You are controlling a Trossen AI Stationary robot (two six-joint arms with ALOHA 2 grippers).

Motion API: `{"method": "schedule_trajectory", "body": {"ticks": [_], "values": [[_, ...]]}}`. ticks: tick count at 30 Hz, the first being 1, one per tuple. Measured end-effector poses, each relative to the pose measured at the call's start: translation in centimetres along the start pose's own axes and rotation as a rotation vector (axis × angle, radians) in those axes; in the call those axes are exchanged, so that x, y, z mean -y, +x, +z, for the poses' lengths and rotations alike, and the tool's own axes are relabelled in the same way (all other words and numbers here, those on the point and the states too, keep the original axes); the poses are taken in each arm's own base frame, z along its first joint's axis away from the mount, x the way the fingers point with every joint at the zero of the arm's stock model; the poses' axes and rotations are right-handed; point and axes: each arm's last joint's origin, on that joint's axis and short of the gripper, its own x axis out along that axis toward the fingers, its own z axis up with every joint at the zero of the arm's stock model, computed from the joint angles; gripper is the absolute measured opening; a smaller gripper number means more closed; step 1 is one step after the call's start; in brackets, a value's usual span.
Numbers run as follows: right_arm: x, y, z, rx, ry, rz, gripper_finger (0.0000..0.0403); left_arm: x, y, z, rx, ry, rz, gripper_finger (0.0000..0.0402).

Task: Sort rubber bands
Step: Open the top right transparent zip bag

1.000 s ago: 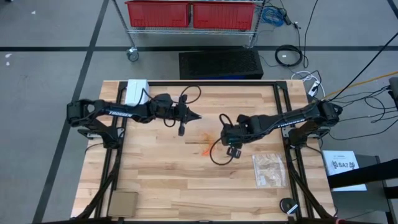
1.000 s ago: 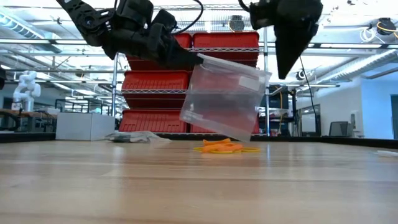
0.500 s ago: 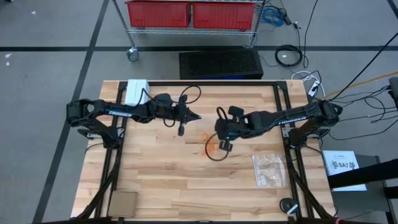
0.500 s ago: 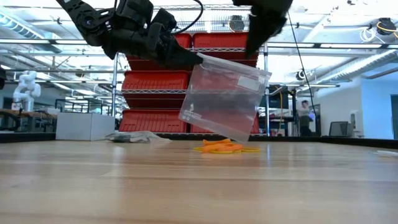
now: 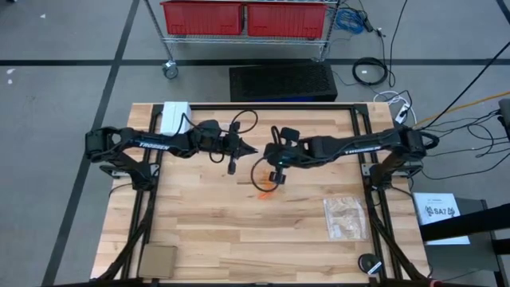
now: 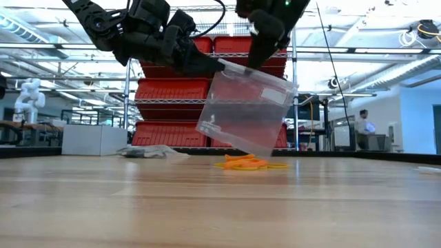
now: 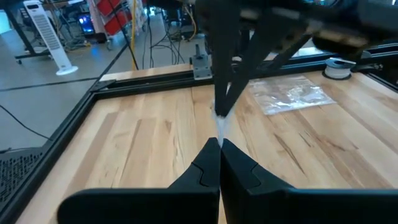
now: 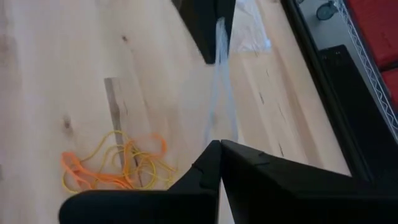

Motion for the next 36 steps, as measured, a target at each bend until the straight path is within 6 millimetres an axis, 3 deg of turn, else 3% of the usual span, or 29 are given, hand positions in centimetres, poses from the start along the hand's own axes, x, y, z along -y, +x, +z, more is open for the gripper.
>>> {"method": "schedule_trajectory", "body": {"ticks": [11, 14, 20, 29, 36], "values": [[-0.2, 1.1, 0.4, 0.013, 0.017, 0.051, 0.0000, 0.0, 0.0, 0.1, 0.000, -0.001, -0.003, 0.0000], [-0.2, 1.8, -0.2, -0.051, -0.004, 0.019, 0.0000, 0.1, 0.1, 0.0, -0.009, -0.004, -0.006, 0.0000], [-0.7, 1.0, -1.1, -0.086, 0.003, -0.032, 0.0000, 0.1, 0.1, -0.1, -0.022, -0.010, -0.009, 0.0000], [-2.0, 3.9, -4.5, -0.066, 0.015, -0.031, 0.0000, 1.4, 0.4, -0.4, -0.068, -0.015, -0.045, 0.0000], [-2.2, 4.3, -4.2, 0.009, 0.090, -0.044, 0.0000, 1.9, 0.6, -0.3, -0.077, -0.009, -0.035, 0.0000]]}}
